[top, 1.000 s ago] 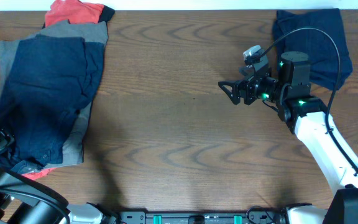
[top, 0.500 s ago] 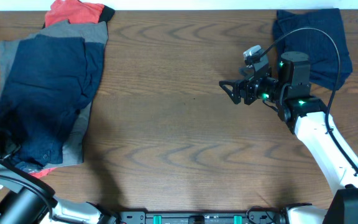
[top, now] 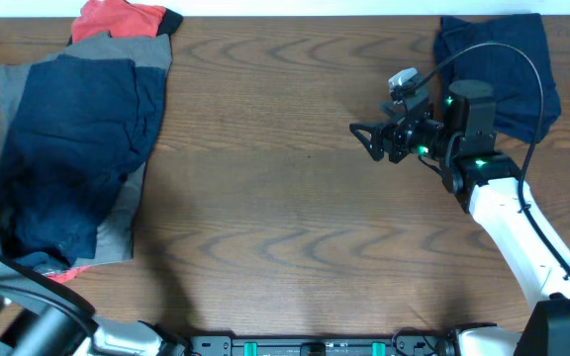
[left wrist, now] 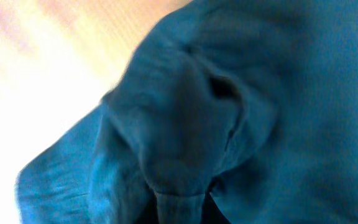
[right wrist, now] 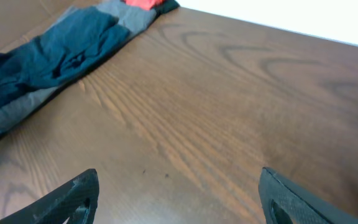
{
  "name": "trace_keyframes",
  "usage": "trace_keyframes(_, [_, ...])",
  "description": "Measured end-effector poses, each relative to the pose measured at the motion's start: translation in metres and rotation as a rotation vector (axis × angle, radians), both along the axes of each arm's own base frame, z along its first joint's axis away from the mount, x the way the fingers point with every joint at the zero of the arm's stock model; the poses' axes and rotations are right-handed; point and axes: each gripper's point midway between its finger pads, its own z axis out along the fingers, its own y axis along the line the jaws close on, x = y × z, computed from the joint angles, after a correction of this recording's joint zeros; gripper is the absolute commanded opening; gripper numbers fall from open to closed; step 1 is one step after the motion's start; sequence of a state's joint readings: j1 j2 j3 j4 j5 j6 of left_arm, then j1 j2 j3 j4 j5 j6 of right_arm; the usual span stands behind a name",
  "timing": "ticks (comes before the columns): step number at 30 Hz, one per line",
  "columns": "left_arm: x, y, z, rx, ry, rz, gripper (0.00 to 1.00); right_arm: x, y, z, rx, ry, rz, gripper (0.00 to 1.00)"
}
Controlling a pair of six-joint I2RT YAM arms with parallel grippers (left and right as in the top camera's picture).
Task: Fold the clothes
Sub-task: 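Pull the navy shorts with the left gripper onto the table center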
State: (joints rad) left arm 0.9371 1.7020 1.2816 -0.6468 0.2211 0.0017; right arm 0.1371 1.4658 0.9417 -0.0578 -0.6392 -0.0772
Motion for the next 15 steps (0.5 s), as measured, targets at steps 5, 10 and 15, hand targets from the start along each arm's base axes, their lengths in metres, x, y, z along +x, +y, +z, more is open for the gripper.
trace_keyframes(5, [0.067,-0.064,0.060,-0.079,-0.266,-0.165,0.06,0.004,0.000,0.007,0.009,-0.033,-0.003,0.74])
trace_keyframes(10, [0.122,-0.202,0.079,-0.264,-0.337,-0.507,0.06,0.012,-0.022,0.017,0.035,-0.043,-0.064,0.70])
trace_keyframes(15, [0.144,-0.346,0.087,-0.332,-0.349,-0.880,0.06,0.017,-0.076,0.049,0.053,-0.114,-0.203,0.64])
